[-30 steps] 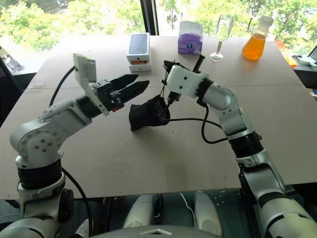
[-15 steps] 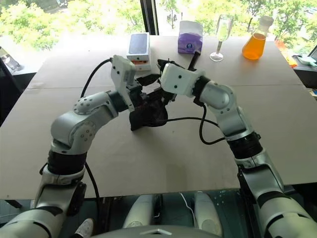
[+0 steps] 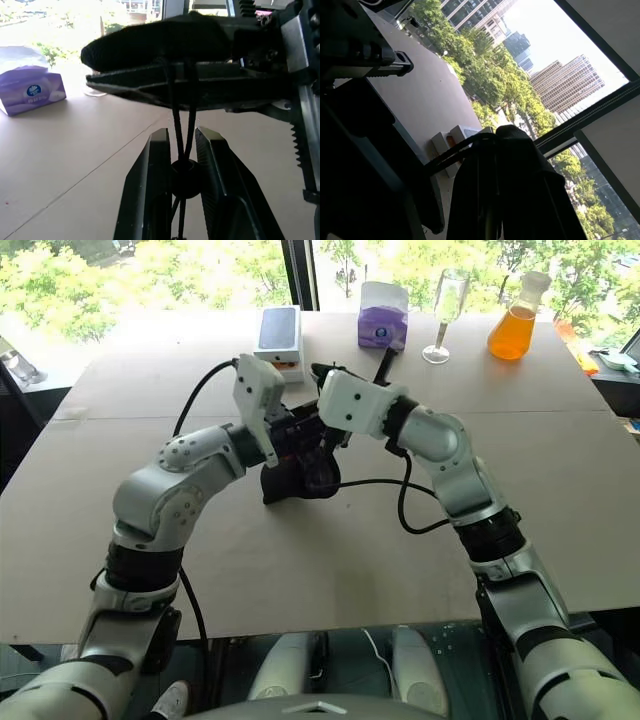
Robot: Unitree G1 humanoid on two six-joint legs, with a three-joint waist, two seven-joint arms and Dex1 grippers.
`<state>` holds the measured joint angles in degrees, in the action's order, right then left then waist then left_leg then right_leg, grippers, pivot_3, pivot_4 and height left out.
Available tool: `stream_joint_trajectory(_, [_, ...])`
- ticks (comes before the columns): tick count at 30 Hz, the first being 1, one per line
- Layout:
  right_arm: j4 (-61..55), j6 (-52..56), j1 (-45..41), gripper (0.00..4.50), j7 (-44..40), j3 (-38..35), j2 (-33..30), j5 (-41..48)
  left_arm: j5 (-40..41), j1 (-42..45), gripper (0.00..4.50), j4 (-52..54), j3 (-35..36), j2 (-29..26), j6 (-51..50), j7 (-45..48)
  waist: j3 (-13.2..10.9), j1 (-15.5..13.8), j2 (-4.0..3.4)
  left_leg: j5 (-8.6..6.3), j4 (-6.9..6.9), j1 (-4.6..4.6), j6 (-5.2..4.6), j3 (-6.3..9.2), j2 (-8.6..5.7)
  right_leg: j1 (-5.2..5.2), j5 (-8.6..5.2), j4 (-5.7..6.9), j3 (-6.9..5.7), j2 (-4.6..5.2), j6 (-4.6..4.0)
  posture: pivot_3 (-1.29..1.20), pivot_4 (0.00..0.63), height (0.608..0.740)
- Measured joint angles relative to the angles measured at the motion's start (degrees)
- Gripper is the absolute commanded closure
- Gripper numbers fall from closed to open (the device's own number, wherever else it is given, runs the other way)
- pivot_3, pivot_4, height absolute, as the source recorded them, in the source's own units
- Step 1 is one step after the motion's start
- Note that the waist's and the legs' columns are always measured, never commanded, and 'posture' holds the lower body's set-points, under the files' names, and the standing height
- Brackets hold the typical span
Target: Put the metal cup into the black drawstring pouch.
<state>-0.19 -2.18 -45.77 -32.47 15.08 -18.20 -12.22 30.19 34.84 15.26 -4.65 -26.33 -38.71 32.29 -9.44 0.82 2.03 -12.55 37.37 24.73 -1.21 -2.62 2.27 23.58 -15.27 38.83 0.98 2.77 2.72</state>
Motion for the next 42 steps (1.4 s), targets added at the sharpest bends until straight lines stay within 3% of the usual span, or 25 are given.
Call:
stream_joint_trajectory(23, [7.9,1.2,0.6,4.50,1.7,-5.0,-6.7,1.8,-4.1,-15.6,4.28,10.5,-2.8,-1.2,-7.4,-2.6,0.0,0.0,0.00,-0.07,0.00,-0.02,-0.12,-0.02,0.06,0.00,0.00,0.01,0.03,0.01,0.00,0.00,0.150,0.740])
stream_joint_trajectory(33, [11.9,-0.3,1.7,4.50,1.8,-5.0,-8.2,1.9,-5.3,-17.0,4.28,12.2,-2.0,-5.8,-8.2,-3.2,0.0,-0.1,-0.01,-0.08,0.01,-0.02,-0.13,-0.02,0.04,-0.01,0.00,0.00,0.03,0.02,0.00,0.00,0.150,0.740])
stream_joint_trajectory(42, [18.7,-1.9,4.6,4.50,1.9,-4.9,-9.0,2.5,-7.3,-15.3,4.28,9.8,-3.2,-6.0,-7.9,-3.7,0.0,0.1,-0.01,-0.08,0.01,-0.05,-0.14,-0.06,0.03,-0.01,0.00,0.02,0.07,0.01,0.00,0.00,0.150,0.740])
